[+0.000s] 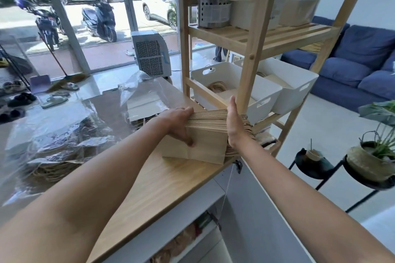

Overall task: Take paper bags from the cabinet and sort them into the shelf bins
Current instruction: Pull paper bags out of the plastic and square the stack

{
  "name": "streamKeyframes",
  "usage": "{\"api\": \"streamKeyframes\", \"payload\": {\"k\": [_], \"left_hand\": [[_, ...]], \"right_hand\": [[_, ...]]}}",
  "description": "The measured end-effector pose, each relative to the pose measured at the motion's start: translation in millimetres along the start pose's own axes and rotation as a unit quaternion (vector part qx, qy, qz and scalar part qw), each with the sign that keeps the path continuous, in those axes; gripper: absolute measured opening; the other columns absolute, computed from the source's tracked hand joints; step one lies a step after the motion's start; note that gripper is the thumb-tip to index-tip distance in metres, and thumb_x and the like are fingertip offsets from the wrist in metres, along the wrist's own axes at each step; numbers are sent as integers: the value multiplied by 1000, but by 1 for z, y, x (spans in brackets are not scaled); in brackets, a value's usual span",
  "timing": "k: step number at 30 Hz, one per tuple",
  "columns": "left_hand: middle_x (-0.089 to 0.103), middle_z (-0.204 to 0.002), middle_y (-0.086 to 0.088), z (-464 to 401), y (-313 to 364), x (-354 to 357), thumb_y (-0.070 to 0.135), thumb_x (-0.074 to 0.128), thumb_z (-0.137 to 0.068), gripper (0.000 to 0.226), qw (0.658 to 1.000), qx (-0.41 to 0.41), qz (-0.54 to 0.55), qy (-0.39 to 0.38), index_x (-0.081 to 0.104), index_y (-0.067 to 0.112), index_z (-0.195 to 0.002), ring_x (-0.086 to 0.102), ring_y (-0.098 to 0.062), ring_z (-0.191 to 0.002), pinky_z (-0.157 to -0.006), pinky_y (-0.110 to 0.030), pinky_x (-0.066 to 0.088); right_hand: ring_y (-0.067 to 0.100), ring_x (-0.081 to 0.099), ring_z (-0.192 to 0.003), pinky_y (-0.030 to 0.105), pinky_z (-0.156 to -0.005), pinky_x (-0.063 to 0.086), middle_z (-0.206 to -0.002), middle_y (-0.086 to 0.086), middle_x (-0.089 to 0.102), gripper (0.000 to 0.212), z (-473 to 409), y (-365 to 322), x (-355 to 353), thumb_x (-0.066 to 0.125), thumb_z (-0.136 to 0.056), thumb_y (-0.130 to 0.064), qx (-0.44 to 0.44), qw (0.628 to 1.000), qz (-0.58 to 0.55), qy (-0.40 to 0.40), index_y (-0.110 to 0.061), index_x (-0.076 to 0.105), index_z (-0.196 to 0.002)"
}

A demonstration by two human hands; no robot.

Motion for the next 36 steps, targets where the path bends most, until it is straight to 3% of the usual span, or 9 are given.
{"api": "streamKeyframes", "payload": {"k": [7,10,14,19,22,25,31,34,36], "left_hand": [[57,-119,0,4,-8,-1,61,83,-46,90,1000,-9,2,6,44,22,-116,54,-23,-108,-91,-34,45],[60,-114,1,3,-11,0,64,82,-45,85,1000,-24,-10,16,48,22,-110,56,-22,-105,-87,-33,47],[61,-113,1,5,-11,0,64,81,-46,81,999,-29,-20,33,48,24,-107,57,-23,-103,-85,-34,48],[61,-115,1,7,-8,0,64,80,-49,79,999,-35,-33,26,47,24,-108,58,-23,-105,-86,-35,50],[61,-114,1,8,-7,0,63,80,-50,77,998,-39,-32,24,47,23,-107,58,-24,-104,-84,-34,49],[62,-112,1,9,-7,0,63,80,-51,75,998,-40,-30,26,46,24,-105,57,-23,-102,-81,-33,47],[62,-111,1,11,-6,-1,63,79,-51,70,999,-36,-28,28,41,26,-96,58,-23,-100,-76,-31,44],[63,-111,1,11,-6,-1,63,79,-51,71,998,-40,-35,25,45,24,-100,59,-24,-101,-78,-32,46],[63,-111,1,10,-6,0,63,79,-51,72,998,-42,-41,26,47,24,-103,59,-24,-102,-79,-31,46]], "right_hand": [[16,19,-146,37,-121,15,-158,0,22,70,0,5,8,12,-97,-59,4,1000,13,-20,-16,19,-152],[16,37,-137,31,-116,26,-148,2,43,56,-4,1,-3,31,-100,-45,-1,995,100,-28,-14,39,-145],[8,55,-106,21,-92,38,-127,3,61,39,-10,-17,-34,59,-92,-28,-32,953,291,-74,-16,59,-129],[21,63,-108,34,-95,53,-118,11,63,47,-21,-26,-38,78,-77,-18,40,944,273,-181,-11,64,-121],[17,68,-94,24,-79,59,-106,12,69,38,-24,-31,-36,78,-76,-14,21,944,261,-199,-4,69,-112],[11,67,-79,18,-74,58,-89,6,73,25,-28,-32,-36,76,-79,-16,-28,935,289,-204,-5,74,-101],[15,66,-81,21,-76,57,-86,3,72,22,-31,-31,-37,75,-80,-22,-35,923,311,-225,-7,74,-96],[17,60,-93,33,-88,50,-102,3,66,43,-32,-40,-25,77,-72,-46,-11,863,427,-270,-15,67,-100],[14,56,-92,32,-86,50,-103,-2,59,67,-31,-45,-14,80,-58,-58,35,818,490,-299,-19,58,-107]]}}
Point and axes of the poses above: each hand's wrist, its own z-axis away from the middle knuckle, its own x-axis out of the palm, y = z × x, the point moved 5 cm from there along -z, towards the middle knuckle
